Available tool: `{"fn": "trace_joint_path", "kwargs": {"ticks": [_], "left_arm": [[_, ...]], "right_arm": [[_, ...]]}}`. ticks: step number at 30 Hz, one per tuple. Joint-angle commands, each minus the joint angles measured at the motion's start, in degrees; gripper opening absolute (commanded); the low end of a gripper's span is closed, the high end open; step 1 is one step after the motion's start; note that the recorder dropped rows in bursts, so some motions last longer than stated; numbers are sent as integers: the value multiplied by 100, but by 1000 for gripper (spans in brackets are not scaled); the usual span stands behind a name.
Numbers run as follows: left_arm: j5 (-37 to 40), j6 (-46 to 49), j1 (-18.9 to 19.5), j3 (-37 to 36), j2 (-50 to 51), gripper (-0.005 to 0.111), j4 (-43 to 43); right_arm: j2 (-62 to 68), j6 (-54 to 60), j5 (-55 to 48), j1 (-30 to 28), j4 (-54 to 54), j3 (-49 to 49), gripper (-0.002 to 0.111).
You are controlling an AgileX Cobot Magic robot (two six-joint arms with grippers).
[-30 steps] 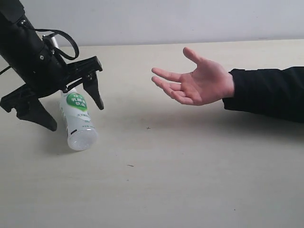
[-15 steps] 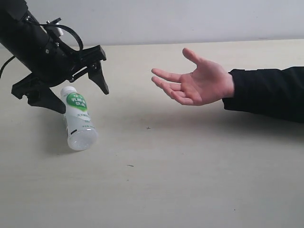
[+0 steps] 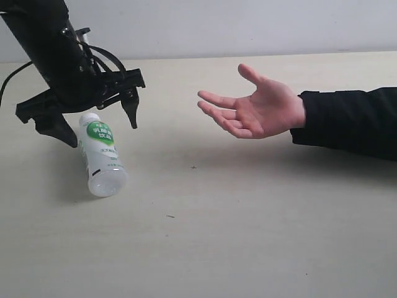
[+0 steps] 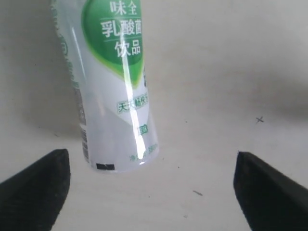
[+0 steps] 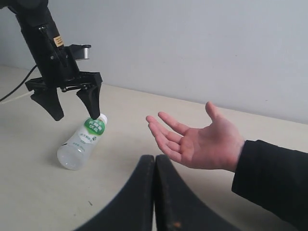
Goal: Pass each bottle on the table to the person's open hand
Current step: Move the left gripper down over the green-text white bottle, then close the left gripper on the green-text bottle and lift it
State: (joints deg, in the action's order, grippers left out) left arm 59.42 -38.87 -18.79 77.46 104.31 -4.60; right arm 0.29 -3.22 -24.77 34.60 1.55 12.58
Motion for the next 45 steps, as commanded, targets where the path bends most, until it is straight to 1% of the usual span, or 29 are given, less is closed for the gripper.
{"fn": "trace_joint_path", "kwargs": {"ticks": [1, 10, 16, 21, 23, 32, 37, 45], "left_arm": [[-101, -93, -4, 52, 140, 87, 154], [-198, -93, 87, 52, 492, 87, 275], [-246, -333, 279, -7, 518, 87, 286], [-334, -574, 281, -12, 531, 88, 299], [-379, -757, 281, -63, 531, 88, 460], [-1030, -842, 281, -399, 531, 88, 422], [-1105, -857, 357, -523, 575, 88, 460], [-1120, -754, 357, -528, 922, 88, 422]], "right_arm": [[-29, 7, 56, -3, -1, -18, 0], [-29, 7, 56, -3, 10, -18, 0], [-29, 7, 56, -3, 10, -18, 0], [-29, 7, 56, -3, 10, -18, 0], [-29, 7, 56, -3, 10, -18, 0], [-29, 7, 56, -3, 0, -18, 0], [-29, 7, 56, -3, 0, -18, 0], [-29, 7, 56, -3, 0, -18, 0]]}}
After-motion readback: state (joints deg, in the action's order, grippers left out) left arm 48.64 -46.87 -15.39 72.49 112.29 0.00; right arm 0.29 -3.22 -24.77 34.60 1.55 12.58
